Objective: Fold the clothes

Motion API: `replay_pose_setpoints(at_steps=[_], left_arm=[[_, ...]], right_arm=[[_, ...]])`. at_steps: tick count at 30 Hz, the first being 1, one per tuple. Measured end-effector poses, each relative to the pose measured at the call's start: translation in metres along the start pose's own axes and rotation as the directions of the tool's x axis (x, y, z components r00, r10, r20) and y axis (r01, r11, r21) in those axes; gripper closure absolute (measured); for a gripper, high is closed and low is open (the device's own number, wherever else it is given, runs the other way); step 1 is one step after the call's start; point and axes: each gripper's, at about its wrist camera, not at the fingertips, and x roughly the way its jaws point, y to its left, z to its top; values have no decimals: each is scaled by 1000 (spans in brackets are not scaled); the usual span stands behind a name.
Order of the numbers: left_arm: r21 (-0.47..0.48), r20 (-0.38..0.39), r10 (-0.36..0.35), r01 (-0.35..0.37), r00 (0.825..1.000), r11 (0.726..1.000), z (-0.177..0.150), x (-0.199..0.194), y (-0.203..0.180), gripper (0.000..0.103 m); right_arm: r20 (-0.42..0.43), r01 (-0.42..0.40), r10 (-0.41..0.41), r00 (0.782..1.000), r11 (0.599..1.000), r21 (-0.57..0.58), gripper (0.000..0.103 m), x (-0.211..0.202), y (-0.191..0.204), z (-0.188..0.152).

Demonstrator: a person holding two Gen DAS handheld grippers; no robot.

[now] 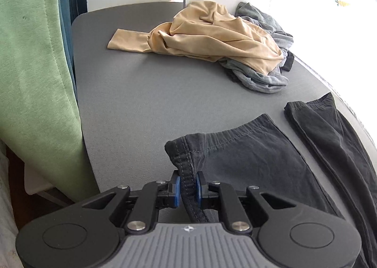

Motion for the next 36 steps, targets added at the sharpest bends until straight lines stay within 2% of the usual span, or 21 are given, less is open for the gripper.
replay_pose_setpoints(at_steps=[5, 10, 16, 19, 26, 30, 32, 34, 36], left_arm=[[-31, 62, -74, 76, 995, 997, 23, -22, -18, 89], [-24, 157, -160, 166, 975, 986, 60, -42, -58, 89], [8, 197, -217, 220, 956, 976, 101, -29, -120, 90], [24, 203, -221, 221, 954, 975, 115, -15, -163, 91], [97, 197, -264, 249, 944, 964, 149, 40, -275, 92], [227, 162, -296, 256, 941, 940, 157, 92, -361, 92], [295, 116, -290, 246, 950, 923, 157, 128, -403, 89], [371, 43, -231, 199, 972, 907, 151, 171, -438, 85], [388, 0, -203, 187, 979, 902, 145, 195, -448, 82]], right_arm=[[21, -55, 55, 998, 998, 9, 101, -9, 22, 21], [79, -115, 115, 990, 993, -6, 101, -18, 58, 45], [116, -170, 169, 979, 986, 0, 101, -4, 104, 71], [119, -157, 158, 980, 987, -12, 101, 15, 133, 80], [112, -118, 116, 987, 993, 18, 101, 78, 200, 101], [112, -46, 50, 992, 998, -41, 101, 124, 242, 109], [109, -4, 11, 994, 998, -64, 100, 151, 260, 110], [80, 59, -51, 995, 993, -99, 95, 176, 275, 109], [74, 112, -101, 992, 981, -161, 89, 189, 290, 106]])
